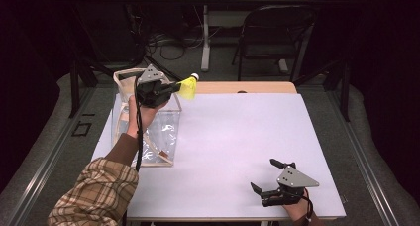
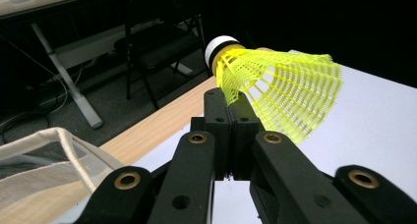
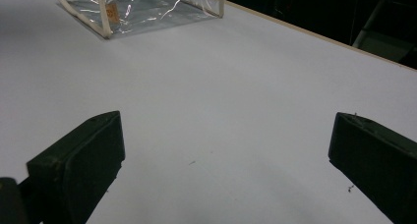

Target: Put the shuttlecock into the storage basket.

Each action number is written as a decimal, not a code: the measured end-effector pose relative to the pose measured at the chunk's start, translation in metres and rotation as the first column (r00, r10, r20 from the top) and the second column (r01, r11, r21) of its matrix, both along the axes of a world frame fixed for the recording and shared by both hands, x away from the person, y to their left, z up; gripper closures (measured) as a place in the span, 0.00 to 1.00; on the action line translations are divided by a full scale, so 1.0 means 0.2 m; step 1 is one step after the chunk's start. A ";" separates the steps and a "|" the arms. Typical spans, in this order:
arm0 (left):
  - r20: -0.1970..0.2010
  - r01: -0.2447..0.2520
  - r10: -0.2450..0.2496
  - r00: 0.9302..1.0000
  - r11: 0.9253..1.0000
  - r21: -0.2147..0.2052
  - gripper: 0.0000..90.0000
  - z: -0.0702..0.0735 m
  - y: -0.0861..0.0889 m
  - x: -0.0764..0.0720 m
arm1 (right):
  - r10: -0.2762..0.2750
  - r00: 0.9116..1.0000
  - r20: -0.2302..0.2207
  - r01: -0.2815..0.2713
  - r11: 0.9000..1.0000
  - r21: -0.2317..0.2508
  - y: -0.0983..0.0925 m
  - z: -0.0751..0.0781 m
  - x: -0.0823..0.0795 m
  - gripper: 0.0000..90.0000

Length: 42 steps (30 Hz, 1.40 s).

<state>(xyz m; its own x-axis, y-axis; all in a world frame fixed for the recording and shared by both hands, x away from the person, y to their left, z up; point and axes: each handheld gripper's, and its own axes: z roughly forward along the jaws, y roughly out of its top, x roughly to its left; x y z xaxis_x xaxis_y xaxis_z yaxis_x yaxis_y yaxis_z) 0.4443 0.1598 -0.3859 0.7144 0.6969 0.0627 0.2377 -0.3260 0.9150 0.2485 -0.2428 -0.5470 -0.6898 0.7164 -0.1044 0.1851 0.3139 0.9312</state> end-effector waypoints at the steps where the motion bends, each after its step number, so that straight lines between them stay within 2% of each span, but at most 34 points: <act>1: 0.003 -0.002 0.002 1.000 1.000 -0.002 1.00 0.00 0.00 0.00 | 0.001 1.000 0.001 -0.001 1.000 -0.001 0.00 0.00 0.00 0.00; 21: 0.022 -0.041 0.041 0.999 0.999 -0.035 1.00 0.04 0.08 0.00 | -0.001 1.000 0.001 0.001 1.000 -0.001 0.00 0.00 0.00 0.00; 42: 0.050 -0.088 0.091 0.995 0.995 -0.047 1.00 0.11 0.19 -0.01 | -0.001 1.000 0.001 0.001 1.000 -0.001 0.00 0.00 0.00 0.00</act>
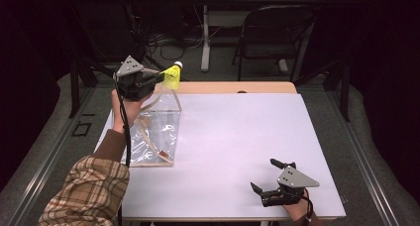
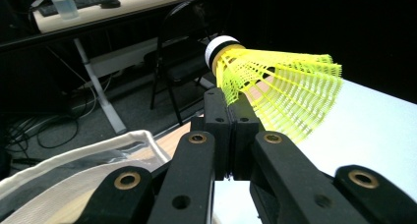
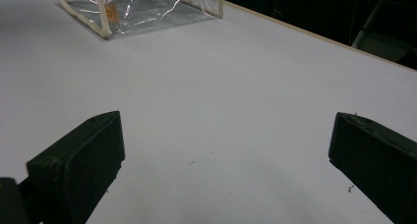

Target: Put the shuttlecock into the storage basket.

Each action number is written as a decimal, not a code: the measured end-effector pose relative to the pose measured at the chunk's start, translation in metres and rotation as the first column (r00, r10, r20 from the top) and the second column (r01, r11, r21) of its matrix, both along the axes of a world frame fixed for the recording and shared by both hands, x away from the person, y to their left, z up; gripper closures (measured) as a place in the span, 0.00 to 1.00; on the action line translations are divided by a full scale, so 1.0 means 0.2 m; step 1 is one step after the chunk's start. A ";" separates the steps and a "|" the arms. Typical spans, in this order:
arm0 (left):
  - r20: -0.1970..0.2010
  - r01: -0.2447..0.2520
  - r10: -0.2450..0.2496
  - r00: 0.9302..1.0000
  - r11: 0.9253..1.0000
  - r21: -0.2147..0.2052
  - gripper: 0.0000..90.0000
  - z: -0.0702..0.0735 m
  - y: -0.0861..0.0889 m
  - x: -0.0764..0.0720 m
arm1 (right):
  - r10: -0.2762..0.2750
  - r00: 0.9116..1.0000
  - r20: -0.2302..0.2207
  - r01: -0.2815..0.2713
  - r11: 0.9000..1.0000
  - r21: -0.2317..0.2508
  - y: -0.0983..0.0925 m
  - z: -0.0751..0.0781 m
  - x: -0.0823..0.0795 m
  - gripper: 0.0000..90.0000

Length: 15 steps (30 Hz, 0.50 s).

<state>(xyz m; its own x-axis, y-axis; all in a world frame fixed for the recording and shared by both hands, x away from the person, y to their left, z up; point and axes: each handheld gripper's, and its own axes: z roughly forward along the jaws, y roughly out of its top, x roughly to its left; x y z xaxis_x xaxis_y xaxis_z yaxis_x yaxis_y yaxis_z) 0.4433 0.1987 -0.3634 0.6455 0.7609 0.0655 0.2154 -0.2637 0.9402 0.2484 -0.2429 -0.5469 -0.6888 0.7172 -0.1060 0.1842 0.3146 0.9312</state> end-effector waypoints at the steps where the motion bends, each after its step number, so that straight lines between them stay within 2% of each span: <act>1: 0.004 -0.004 0.004 1.000 1.000 0.000 1.00 0.00 0.01 0.00 | 0.000 1.000 0.001 0.000 1.000 0.000 0.00 0.00 0.00 0.00; 15: 0.019 -0.049 0.050 0.999 0.999 -0.020 1.00 0.03 0.09 0.00 | -0.001 1.000 -0.004 0.001 1.000 -0.001 0.00 0.00 0.00 0.00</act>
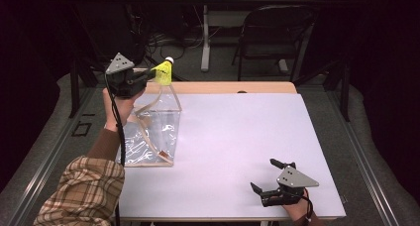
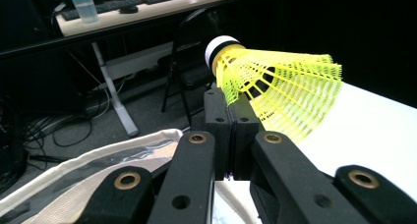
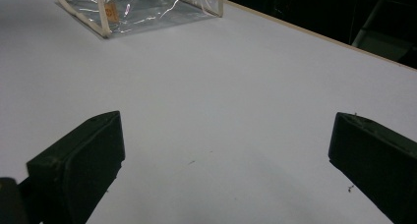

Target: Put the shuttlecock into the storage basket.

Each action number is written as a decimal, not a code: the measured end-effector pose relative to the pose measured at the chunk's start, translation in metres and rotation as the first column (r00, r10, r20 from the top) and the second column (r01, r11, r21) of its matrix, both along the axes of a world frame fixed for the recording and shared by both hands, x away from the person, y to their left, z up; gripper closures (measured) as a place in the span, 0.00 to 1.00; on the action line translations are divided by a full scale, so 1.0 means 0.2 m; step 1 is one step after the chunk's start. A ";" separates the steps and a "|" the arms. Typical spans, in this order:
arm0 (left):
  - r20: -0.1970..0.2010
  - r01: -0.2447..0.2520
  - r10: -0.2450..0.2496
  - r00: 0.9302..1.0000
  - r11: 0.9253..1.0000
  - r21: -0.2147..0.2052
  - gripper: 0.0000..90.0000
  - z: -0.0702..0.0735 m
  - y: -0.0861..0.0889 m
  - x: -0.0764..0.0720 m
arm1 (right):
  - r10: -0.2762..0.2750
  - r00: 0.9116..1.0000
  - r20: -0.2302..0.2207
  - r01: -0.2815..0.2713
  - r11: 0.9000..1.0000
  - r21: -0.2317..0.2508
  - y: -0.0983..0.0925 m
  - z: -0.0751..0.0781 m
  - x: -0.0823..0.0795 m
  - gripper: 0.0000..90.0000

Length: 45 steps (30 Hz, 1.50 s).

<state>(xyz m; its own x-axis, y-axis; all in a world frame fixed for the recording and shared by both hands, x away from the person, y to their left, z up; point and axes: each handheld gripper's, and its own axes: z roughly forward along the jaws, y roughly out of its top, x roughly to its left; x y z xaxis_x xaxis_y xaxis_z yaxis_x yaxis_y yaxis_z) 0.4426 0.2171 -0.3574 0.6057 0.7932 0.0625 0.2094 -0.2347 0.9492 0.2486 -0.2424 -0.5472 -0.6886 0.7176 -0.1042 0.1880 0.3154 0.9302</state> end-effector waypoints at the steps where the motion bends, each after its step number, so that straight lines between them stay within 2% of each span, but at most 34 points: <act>1: 0.000 -0.002 0.002 1.000 1.000 0.002 1.00 0.00 0.01 0.00 | 0.000 1.000 0.001 0.000 1.000 -0.001 0.00 0.00 0.00 0.00; 29: 0.007 -0.072 0.072 0.997 0.997 -0.020 1.00 0.01 0.15 -0.01 | -0.002 1.000 0.000 0.002 1.000 -0.001 0.00 0.00 0.00 0.00; 45: -0.003 -0.100 0.100 0.995 0.994 -0.033 1.00 0.01 0.21 -0.01 | -0.002 1.000 -0.002 0.002 1.000 0.000 0.00 0.00 0.00 0.00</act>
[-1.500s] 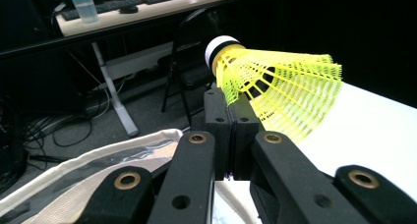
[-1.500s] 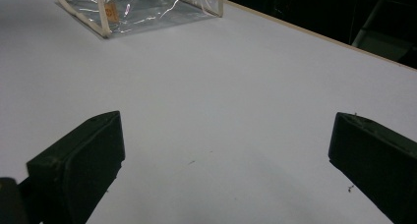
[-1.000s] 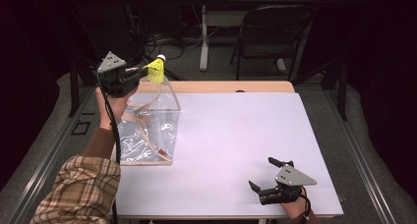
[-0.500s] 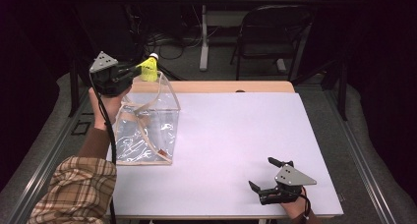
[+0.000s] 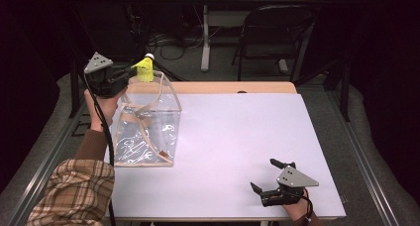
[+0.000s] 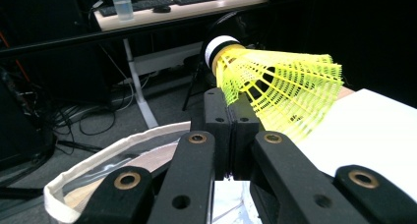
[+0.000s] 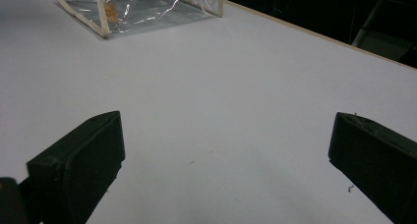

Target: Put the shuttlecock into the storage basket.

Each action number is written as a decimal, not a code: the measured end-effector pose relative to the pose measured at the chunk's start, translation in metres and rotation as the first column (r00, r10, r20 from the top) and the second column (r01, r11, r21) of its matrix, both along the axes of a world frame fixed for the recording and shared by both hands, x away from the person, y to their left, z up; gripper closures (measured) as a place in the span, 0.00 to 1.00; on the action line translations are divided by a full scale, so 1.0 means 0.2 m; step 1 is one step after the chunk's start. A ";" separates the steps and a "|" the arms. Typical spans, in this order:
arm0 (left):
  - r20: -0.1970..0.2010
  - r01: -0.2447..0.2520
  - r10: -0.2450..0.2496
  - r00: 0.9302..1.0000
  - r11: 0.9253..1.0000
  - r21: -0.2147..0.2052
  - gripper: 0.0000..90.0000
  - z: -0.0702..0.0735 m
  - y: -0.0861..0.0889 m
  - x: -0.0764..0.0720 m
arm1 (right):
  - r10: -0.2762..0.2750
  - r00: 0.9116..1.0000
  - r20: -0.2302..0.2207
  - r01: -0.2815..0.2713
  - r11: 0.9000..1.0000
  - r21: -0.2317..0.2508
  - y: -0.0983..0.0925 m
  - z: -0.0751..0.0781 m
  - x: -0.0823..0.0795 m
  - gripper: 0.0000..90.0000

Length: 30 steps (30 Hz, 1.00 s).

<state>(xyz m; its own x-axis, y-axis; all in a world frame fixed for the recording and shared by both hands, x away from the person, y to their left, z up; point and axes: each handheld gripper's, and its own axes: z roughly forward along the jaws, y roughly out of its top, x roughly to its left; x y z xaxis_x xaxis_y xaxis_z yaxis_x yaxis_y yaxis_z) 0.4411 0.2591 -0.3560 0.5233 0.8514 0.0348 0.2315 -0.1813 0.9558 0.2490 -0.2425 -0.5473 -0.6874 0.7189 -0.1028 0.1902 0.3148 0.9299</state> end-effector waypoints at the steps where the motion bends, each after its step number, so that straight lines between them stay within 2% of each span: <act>1: -0.002 -0.002 0.002 1.000 1.000 0.004 1.00 0.00 0.00 0.00 | -0.001 1.000 0.000 0.001 1.000 0.000 0.00 0.00 0.00 0.00; 30: -0.046 -0.035 0.035 0.998 0.999 0.010 1.00 -0.10 0.06 0.03 | -0.002 1.000 0.002 0.002 1.000 0.001 0.00 0.00 0.00 0.00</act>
